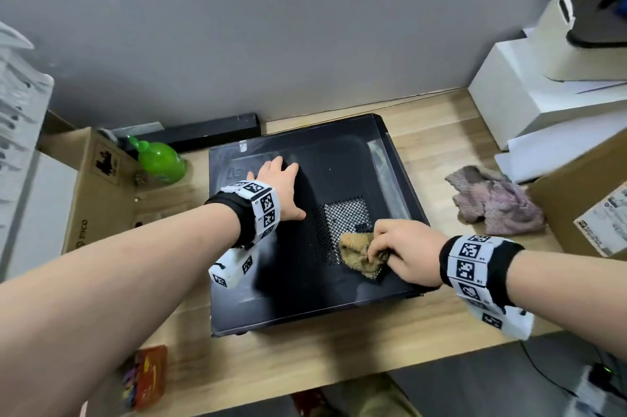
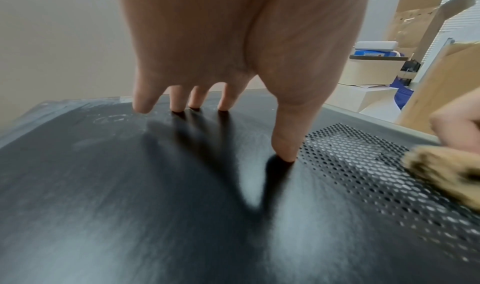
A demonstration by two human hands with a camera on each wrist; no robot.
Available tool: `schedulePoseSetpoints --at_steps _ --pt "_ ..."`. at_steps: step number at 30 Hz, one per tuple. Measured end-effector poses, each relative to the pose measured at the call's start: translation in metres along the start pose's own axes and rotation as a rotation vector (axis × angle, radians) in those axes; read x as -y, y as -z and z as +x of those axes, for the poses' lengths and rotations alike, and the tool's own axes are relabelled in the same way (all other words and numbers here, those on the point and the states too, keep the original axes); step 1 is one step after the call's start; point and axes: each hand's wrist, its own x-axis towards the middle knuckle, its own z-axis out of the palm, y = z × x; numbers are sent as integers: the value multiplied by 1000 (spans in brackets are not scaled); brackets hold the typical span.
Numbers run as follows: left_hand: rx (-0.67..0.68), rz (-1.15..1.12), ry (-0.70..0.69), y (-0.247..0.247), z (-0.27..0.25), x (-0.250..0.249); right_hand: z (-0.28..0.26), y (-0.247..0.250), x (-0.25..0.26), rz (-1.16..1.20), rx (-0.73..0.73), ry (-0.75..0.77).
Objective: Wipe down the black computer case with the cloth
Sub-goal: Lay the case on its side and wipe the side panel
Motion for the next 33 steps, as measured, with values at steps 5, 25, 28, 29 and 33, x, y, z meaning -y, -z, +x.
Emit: schedulePoseSetpoints --at_steps 5,25,28,29,33 --pt "4 23 -13 -7 -1 2 39 26 -16 -11 -108 -70" --pt "-15 77 -40 -6 8 5 150 94 -46 -43 -277 -238" --pt "-19 42 -31 -6 4 4 131 89 -47 -26 -259 -281" --pt "-20 18 -24 -8 3 5 124 85 -47 -18 -265 -297" --pt "-58 -41 -9 -19 -12 5 93 60 -41 14 -304 -356"
